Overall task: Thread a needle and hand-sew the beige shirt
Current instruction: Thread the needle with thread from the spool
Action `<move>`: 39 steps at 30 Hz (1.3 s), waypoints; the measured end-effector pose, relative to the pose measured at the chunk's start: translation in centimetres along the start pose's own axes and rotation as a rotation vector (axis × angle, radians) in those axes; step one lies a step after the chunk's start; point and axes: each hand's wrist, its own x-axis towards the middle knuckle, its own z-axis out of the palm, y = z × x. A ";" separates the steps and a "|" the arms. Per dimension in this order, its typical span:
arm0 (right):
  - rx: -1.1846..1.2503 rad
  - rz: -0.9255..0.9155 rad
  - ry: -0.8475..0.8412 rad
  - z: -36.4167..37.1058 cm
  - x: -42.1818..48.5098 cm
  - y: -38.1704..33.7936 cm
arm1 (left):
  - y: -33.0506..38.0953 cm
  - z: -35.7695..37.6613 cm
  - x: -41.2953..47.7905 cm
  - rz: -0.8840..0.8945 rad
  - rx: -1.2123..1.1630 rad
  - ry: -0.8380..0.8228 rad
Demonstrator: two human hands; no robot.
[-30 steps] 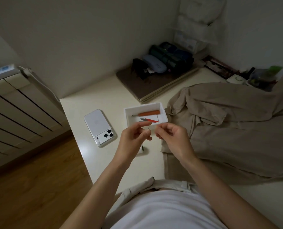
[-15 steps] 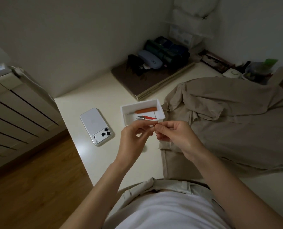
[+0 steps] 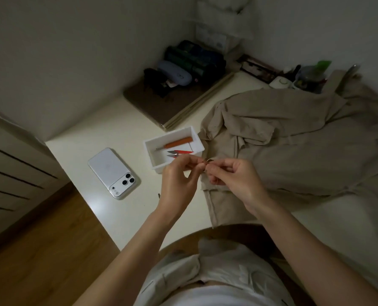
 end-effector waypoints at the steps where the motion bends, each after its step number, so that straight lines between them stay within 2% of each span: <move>1: -0.007 -0.017 0.017 0.2 -0.4 0.1 | 0.1 -0.3 -0.2 -0.011 -0.031 -0.026; 8: 0.005 -0.121 0.123 2.6 -3.1 1.4 | 0.2 -2.2 -2.0 -0.155 -0.232 -0.147; 17: -0.039 -0.175 0.315 5.9 -7.5 4.1 | -1.0 -3.7 -5.7 -0.170 -0.248 -0.278; 23: -0.173 -0.207 0.384 6.7 -9.0 5.3 | -1.8 -3.8 -7.5 -0.181 -0.208 -0.279; 29: -0.233 -0.240 0.465 7.3 -8.8 5.7 | -2.0 -4.0 -7.7 -0.283 -0.345 -0.246; 39: -0.004 -0.228 0.526 8.5 -7.8 5.1 | -2.4 -4.0 -7.4 -0.414 -0.591 -0.219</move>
